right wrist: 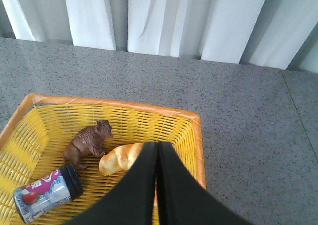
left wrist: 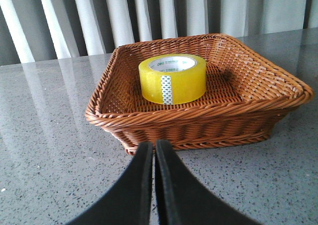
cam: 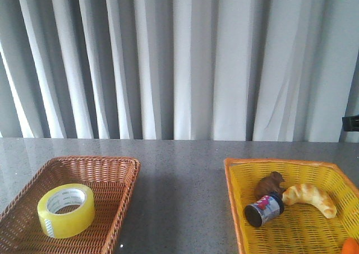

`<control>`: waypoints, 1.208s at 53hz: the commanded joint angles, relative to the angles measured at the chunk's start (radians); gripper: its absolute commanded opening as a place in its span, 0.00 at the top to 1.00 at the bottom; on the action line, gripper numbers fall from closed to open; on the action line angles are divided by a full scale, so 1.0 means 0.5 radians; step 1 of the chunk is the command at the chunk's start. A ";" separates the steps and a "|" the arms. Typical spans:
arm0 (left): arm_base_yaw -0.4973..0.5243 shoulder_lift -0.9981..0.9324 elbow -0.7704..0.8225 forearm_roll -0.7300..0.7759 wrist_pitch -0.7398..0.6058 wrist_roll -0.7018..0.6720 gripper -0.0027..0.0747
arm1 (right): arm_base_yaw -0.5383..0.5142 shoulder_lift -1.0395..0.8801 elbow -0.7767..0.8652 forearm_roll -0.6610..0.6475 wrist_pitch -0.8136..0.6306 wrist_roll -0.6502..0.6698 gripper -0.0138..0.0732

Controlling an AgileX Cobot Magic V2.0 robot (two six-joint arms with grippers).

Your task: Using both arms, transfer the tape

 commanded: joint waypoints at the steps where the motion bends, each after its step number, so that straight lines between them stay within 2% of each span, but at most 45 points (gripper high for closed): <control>1: 0.005 -0.033 -0.049 -0.023 -0.150 -0.007 0.97 | -0.007 -0.066 -0.053 -0.003 -0.131 -0.016 0.85; 38: 0.005 -0.033 -0.049 -0.023 -0.150 -0.007 0.97 | -0.007 -0.056 -0.037 -0.004 -0.102 -0.030 0.85; 49: 0.005 -0.033 -0.049 -0.023 -0.150 -0.007 0.97 | 0.016 -0.191 -0.032 0.014 -0.104 -0.030 0.85; 55: 0.005 -0.033 -0.049 -0.023 -0.150 -0.007 0.97 | 0.016 -0.364 0.183 0.026 -0.285 -0.025 0.85; 64: 0.005 -0.033 -0.049 -0.023 -0.150 -0.007 0.97 | 0.016 -0.763 0.871 0.108 -0.911 0.074 0.85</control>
